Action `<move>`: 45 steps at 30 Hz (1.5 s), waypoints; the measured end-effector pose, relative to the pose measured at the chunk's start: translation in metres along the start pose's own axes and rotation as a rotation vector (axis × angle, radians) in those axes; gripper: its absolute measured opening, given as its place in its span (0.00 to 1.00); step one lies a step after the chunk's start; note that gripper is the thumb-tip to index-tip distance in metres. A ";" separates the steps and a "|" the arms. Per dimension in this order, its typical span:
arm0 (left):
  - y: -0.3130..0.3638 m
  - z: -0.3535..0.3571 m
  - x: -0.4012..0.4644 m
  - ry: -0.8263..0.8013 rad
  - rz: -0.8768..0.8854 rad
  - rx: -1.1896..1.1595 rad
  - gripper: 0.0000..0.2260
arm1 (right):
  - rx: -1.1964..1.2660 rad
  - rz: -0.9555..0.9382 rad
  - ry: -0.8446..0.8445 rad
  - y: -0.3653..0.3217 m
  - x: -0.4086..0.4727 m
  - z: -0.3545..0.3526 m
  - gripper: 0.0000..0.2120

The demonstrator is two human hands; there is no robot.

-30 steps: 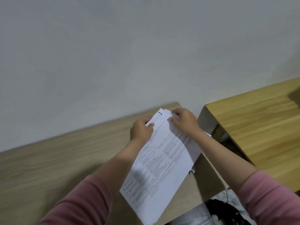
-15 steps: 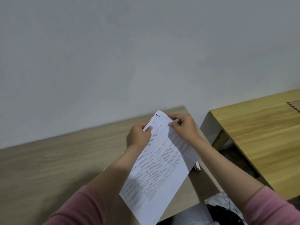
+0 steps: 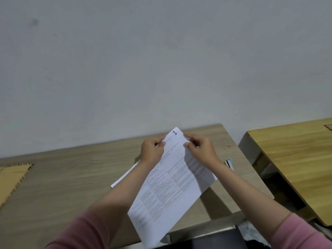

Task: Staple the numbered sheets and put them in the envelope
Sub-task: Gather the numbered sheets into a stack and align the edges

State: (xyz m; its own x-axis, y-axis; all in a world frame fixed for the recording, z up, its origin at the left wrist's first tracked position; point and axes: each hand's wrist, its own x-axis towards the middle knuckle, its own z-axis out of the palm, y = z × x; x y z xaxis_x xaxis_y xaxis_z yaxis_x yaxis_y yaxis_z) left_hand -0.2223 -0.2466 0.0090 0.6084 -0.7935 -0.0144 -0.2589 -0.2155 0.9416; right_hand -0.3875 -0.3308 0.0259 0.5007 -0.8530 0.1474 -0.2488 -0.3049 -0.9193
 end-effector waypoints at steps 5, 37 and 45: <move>0.021 -0.031 -0.019 0.056 0.089 0.005 0.13 | 0.042 -0.039 0.053 -0.023 -0.013 0.019 0.16; 0.135 -0.064 -0.042 0.106 0.464 -0.095 0.04 | 0.092 -0.357 0.167 -0.105 -0.027 0.003 0.20; 0.134 -0.065 -0.051 -0.031 0.398 -0.082 0.07 | 0.048 -0.368 0.085 -0.098 -0.041 0.001 0.24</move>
State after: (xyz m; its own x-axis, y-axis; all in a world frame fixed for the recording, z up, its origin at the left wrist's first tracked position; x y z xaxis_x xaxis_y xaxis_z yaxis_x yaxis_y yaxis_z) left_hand -0.2396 -0.1978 0.1580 0.4494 -0.8230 0.3476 -0.4077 0.1573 0.8995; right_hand -0.3825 -0.2657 0.1097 0.4778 -0.7232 0.4986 -0.0251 -0.5786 -0.8152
